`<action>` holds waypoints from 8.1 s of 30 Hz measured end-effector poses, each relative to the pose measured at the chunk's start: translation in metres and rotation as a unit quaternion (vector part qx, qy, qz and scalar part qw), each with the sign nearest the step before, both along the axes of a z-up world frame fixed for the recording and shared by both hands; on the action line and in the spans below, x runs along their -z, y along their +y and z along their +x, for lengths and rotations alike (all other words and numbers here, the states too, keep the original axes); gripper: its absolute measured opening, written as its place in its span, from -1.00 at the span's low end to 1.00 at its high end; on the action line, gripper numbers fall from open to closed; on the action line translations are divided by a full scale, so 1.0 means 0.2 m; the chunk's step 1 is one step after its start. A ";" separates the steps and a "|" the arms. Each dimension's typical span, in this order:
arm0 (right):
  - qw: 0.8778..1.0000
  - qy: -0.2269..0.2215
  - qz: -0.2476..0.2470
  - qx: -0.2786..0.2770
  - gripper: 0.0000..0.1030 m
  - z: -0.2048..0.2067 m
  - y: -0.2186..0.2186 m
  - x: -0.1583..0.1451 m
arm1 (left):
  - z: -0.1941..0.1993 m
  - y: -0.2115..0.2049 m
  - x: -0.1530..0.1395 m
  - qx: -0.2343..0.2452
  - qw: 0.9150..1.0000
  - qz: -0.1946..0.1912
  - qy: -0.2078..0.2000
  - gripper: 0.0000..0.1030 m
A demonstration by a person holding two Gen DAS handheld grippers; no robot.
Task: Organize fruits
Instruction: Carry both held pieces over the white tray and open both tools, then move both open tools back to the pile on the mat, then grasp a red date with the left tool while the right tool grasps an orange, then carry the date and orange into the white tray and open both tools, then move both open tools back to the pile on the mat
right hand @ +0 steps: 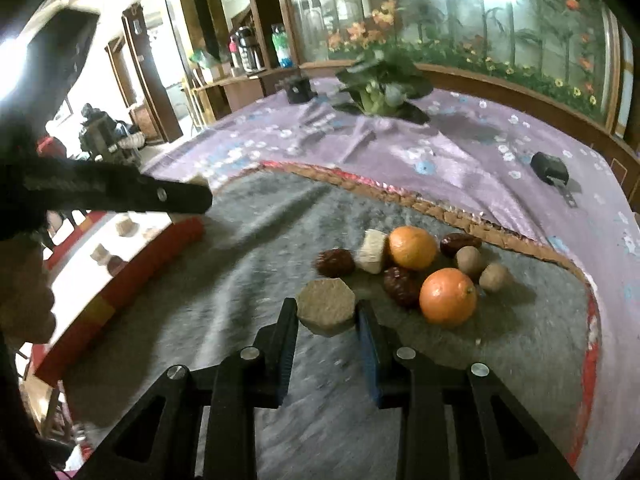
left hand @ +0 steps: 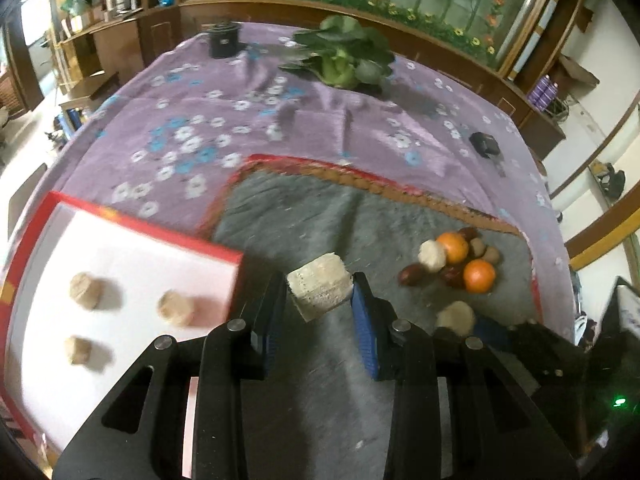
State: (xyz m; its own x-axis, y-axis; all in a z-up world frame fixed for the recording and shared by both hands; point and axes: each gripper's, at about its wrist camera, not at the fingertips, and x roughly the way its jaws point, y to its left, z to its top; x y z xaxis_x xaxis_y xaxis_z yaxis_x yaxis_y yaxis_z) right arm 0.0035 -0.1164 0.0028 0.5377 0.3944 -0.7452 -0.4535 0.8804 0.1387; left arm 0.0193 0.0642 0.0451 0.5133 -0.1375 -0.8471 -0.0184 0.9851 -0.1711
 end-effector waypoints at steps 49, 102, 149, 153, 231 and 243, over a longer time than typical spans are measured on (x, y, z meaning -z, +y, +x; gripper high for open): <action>0.975 0.023 -0.022 -0.221 -0.45 -0.28 1.09 0.04 | -0.51 0.81 0.20 -0.141 0.988 0.055 0.017 -0.37; 0.998 -0.031 0.045 0.029 0.03 -0.22 -0.31 -0.09 | 0.05 -0.40 0.17 0.138 0.989 0.060 0.001 0.04; 0.998 -0.017 0.003 0.057 -0.36 0.01 -0.33 -0.02 | -0.09 -0.32 0.13 0.141 0.989 0.040 -0.017 -0.63; 0.998 -0.023 0.017 0.050 -0.36 -0.09 -0.28 -0.06 | -0.16 -0.26 0.10 0.130 0.991 0.035 -0.025 -0.63; 0.975 -0.003 0.011 -0.220 -0.20 -0.45 0.89 -0.11 | -0.65 0.71 0.05 -0.117 0.990 0.061 -0.040 0.10; 0.993 -0.015 0.024 -0.118 -0.06 -0.34 0.51 -0.15 | -0.50 0.36 -0.03 -0.057 0.995 0.046 -0.060 0.10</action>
State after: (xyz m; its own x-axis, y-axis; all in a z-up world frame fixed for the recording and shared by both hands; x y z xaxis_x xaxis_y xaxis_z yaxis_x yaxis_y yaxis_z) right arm -0.0638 -0.0143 0.0328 0.4481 0.5469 -0.7072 -0.6515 0.7414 0.1606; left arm -0.0805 0.1361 0.0511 0.6201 0.0025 -0.7845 -0.1158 0.9893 -0.0884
